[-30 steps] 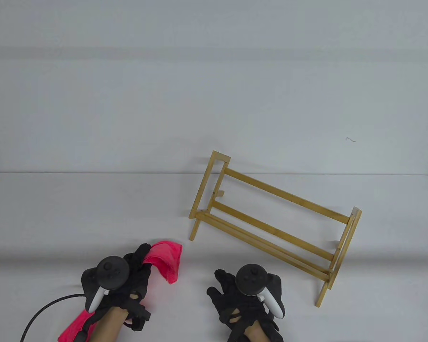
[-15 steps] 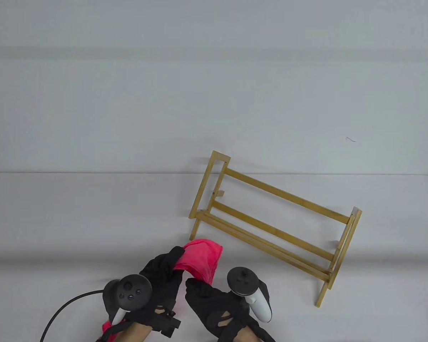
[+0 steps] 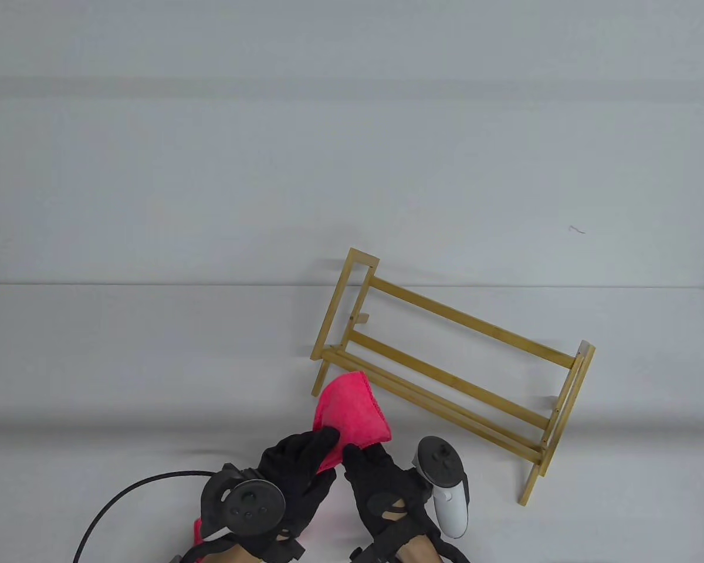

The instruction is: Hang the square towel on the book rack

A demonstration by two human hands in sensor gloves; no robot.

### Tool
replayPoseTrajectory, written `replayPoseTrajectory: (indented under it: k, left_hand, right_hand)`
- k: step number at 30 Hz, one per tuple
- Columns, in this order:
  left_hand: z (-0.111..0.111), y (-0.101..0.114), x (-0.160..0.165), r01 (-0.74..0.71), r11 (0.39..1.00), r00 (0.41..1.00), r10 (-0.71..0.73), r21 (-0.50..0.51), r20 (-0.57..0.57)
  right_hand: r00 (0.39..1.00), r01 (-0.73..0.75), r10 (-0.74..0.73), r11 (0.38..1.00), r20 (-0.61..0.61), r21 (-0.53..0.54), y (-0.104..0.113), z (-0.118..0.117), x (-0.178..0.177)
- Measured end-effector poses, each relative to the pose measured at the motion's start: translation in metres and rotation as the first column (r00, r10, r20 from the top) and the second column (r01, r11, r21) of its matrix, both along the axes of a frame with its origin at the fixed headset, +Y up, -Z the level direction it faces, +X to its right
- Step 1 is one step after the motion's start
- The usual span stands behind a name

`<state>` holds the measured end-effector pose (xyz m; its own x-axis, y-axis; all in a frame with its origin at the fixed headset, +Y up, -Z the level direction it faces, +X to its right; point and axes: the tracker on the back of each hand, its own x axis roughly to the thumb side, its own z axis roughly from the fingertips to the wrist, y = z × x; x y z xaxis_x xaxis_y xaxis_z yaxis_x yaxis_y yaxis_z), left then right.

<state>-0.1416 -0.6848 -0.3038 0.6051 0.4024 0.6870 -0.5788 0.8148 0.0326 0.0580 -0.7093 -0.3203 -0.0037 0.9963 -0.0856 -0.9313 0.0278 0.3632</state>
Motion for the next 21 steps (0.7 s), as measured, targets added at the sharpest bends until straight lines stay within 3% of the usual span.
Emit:
replayPoseTrajectory:
  k: [4, 13, 21]
  left_hand:
    - [0.000, -0.003, 0.005, 0.036, 0.997, 0.997, -0.032, -0.061, 0.076]
    - [0.001, -0.004, 0.005, 0.039, 0.993, 0.992, -0.025, -0.115, 0.125]
    - [-0.006, 0.003, -0.019, 0.047, 0.996, 0.999, -0.048, -0.069, -0.009]
  right_hand:
    - [0.993, -0.057, 0.052, 0.997, 0.109, 0.043, 0.005, 0.000, 0.009]
    - [0.947, -0.159, 0.116, 0.980, 0.301, 0.121, 0.014, 0.002, 0.022]
    - [0.890, -0.218, 0.132, 0.964, 0.437, 0.153, 0.021, 0.001, 0.034]
